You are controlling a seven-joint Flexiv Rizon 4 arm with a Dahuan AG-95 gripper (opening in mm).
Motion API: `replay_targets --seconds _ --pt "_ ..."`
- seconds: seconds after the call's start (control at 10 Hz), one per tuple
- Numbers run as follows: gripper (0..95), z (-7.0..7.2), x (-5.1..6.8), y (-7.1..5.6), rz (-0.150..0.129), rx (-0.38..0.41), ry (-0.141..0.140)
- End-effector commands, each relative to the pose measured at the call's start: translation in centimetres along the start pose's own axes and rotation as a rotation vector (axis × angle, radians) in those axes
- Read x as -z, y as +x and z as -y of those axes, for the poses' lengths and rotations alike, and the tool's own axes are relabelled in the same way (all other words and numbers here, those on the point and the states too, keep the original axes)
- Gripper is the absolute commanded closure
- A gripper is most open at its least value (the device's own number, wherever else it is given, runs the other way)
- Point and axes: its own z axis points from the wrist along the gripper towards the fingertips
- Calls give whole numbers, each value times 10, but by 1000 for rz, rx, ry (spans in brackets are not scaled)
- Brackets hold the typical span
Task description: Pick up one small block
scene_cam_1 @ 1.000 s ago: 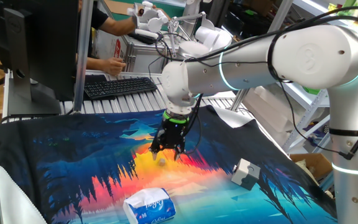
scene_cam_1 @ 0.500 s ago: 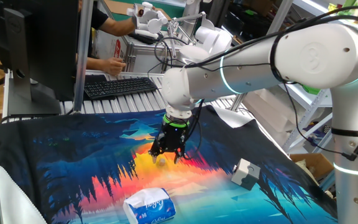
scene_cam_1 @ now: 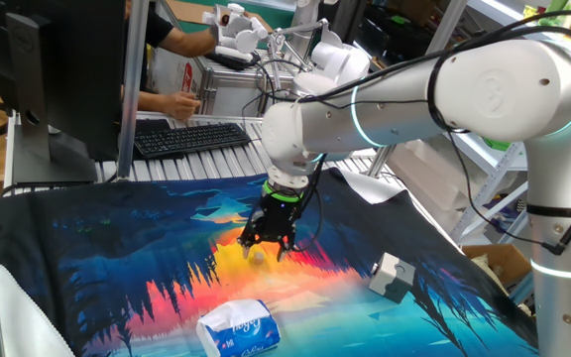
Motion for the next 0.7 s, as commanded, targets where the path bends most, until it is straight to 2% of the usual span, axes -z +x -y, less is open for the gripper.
replay_targets --seconds 0.1,0.2,0.7 --pt "190 0 0 0 13 -33 -7" --pt "380 0 -1 0 20 -34 -10" --pt "380 -2 -3 -2 36 -1 -12"
